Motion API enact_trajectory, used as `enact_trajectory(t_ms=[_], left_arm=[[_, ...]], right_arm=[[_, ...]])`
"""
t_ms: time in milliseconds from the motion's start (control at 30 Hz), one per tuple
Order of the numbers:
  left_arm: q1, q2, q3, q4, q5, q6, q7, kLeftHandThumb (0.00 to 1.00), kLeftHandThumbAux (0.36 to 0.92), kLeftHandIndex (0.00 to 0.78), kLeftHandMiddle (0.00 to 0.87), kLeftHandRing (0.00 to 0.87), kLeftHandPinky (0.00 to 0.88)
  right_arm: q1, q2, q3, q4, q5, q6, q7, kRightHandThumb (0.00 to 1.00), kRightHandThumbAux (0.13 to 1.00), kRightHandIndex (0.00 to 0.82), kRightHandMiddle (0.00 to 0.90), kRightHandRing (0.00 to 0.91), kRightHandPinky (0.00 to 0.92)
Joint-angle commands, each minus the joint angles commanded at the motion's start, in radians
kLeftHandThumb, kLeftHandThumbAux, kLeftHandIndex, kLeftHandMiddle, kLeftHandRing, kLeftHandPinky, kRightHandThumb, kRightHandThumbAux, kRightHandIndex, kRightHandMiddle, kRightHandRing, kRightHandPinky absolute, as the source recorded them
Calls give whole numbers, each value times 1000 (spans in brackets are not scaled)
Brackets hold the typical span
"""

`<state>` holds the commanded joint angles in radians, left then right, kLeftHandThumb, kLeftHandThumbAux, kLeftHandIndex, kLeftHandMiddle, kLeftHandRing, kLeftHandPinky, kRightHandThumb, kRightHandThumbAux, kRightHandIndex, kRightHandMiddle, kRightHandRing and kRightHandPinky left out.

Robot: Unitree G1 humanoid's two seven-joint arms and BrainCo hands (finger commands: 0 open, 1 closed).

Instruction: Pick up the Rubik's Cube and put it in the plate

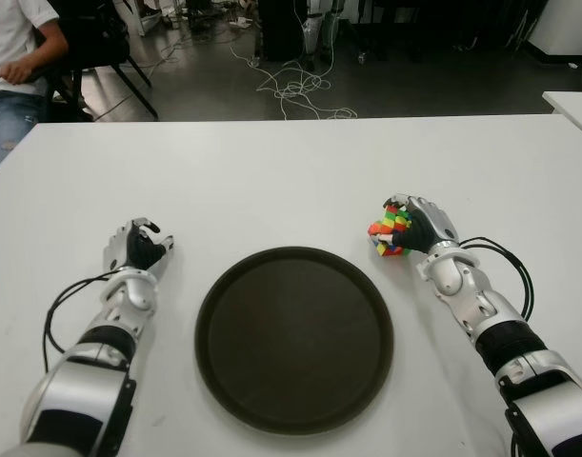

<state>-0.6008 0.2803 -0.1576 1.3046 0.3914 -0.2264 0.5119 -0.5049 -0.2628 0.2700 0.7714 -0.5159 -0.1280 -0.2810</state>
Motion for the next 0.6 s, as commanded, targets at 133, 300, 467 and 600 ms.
enact_trajectory(t_ms=[133, 300, 467, 600], left_arm=[[2, 0, 5, -1, -6, -7, -8, 686, 712, 430, 742, 764, 761], [3, 0, 9, -1, -9, -12, -11, 684, 713, 429, 712, 738, 722], [0, 2, 4, 0, -2, -3, -12, 681, 715, 428, 675, 709, 694], [-2, 3, -2, 2, 4, 7, -11, 680, 716, 426, 646, 684, 657]], right_arm=[[5, 4, -7, -14, 2, 7, -11, 292, 788, 559, 727, 743, 754], [10, 5, -10, -29, -1, 17, -16, 275, 797, 578, 757, 771, 777], [15, 6, -12, -50, 0, 30, -16, 222, 798, 591, 758, 776, 771], [18, 7, -14, -60, -2, 39, -18, 215, 796, 591, 749, 769, 763]])
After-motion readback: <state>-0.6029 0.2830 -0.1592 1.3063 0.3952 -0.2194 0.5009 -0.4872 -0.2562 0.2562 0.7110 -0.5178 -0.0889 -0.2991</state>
